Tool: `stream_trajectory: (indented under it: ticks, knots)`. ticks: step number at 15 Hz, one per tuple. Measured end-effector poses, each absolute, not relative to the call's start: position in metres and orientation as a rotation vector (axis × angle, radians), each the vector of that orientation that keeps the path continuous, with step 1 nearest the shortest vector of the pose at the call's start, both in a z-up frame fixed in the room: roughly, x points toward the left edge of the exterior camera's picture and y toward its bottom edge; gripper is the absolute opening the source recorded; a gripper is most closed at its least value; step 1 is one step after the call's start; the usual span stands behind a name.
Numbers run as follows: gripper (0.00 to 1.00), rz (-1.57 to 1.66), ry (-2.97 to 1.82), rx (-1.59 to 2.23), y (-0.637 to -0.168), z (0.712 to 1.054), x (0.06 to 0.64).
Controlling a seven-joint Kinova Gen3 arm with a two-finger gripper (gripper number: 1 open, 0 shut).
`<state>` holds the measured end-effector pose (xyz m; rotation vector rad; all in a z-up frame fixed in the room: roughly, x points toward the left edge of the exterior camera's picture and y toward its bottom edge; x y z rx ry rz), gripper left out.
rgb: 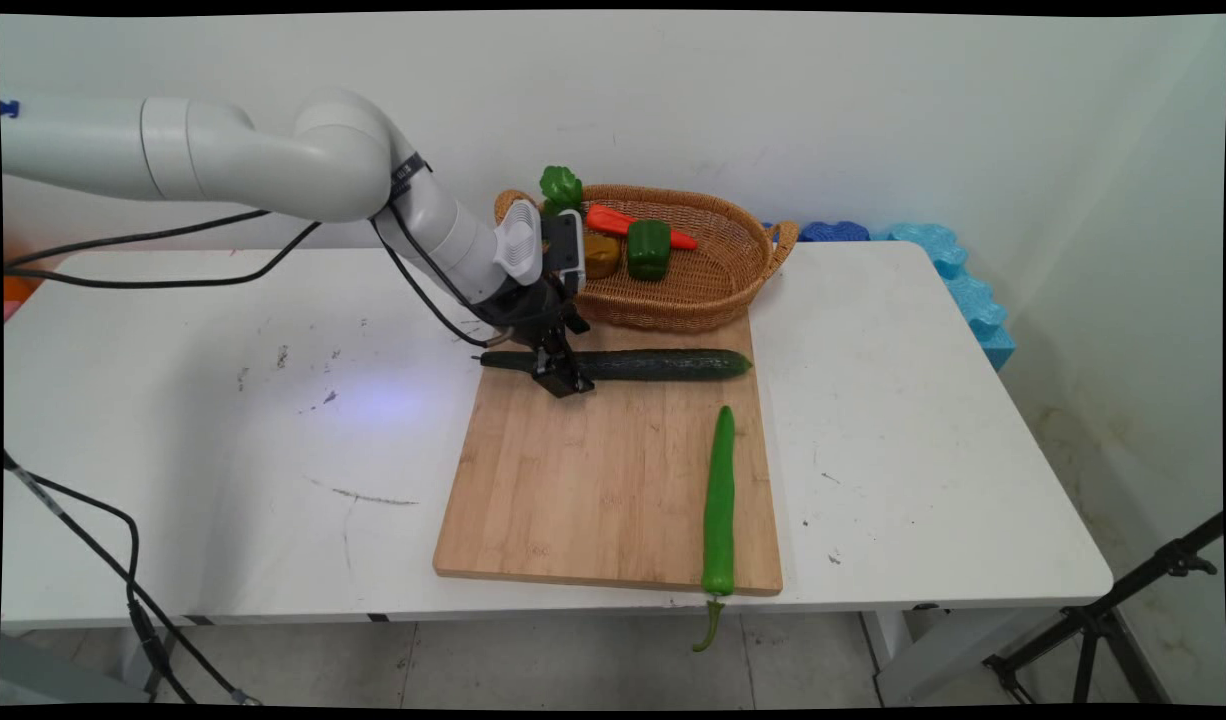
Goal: Place the picked object on the cutting board
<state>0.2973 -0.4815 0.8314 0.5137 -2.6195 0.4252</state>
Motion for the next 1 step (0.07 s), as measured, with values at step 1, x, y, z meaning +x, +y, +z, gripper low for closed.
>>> stream_trajectory:
  ticks: [1]
  knots:
    - [1.00,0.425,-2.619,0.512,-0.4808,0.8311,0.2974]
